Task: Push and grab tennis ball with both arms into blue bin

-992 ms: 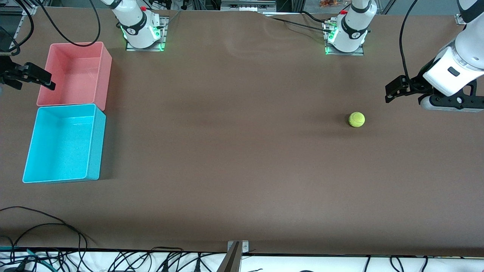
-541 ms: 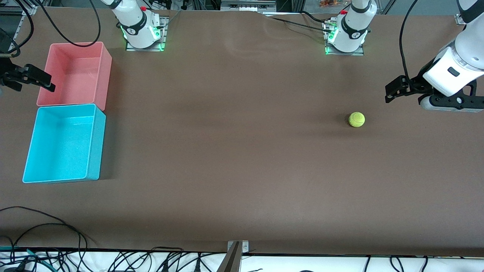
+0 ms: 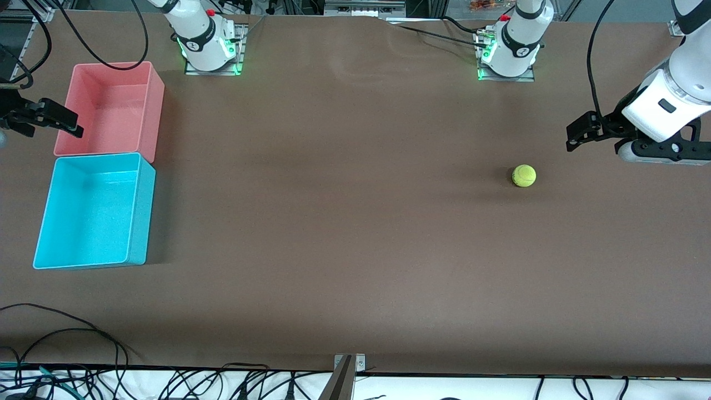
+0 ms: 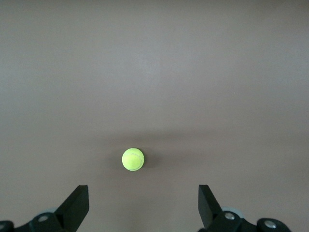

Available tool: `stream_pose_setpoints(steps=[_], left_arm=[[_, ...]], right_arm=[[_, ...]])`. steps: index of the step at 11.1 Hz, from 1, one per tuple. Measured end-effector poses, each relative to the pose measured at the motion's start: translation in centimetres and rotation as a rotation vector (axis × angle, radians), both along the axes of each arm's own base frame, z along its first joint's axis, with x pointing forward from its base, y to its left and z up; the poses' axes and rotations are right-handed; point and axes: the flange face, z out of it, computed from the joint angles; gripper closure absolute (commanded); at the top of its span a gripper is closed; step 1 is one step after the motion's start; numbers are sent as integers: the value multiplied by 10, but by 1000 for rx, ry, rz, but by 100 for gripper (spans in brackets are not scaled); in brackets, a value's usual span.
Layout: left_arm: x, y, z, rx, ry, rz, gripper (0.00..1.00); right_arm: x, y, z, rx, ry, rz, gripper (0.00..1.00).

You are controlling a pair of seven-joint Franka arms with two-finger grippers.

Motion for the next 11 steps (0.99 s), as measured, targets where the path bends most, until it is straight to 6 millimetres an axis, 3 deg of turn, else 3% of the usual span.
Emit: stream_pose_setpoints(steps=[7,8,9,10,11], left_arm=[[1,2,-4,1,10,3,0],[1,2,-4,1,10,4,7],[1,5,-4,1,11,9,16],[1,9,-5,2,17,16,45],[1,12,-5,2,22,21,89]], right_arm=[[1,-1,0,0,-3,-1,0],[1,-1,-1,0,-3,-1,0],[1,-1,-1,0,-3,-1,0],[1,-1,-1,0,-3,-1,0],[1,-1,-1,0,-3,-1,0]])
